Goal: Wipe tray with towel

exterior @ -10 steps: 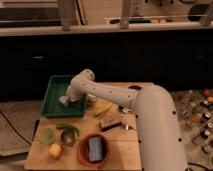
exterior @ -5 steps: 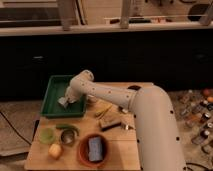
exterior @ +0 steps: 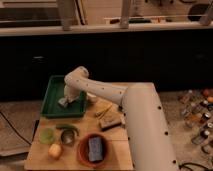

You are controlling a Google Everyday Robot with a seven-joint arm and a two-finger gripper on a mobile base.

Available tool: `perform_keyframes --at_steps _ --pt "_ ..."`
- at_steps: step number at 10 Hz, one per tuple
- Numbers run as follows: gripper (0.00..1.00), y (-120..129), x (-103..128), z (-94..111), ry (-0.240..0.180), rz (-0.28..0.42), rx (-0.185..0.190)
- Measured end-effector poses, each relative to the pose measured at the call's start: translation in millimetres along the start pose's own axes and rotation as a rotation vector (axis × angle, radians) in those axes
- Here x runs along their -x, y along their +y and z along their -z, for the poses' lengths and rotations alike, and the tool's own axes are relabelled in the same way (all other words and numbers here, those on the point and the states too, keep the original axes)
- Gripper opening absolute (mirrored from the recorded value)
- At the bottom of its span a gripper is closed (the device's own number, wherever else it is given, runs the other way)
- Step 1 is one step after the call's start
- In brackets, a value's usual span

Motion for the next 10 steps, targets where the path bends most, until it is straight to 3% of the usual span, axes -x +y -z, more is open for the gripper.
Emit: perform_keyframes --at_steps 3,7,10 --pt "0.0 -11.2 -21.3 4.5 0.073 -0.033 0.027" --pt "0.0 -31.5 -27.8 8.3 0.117 -0.012 0.023" --pt "0.0 -44.5 15.8 -7.3 0.082 0.144 0.051"
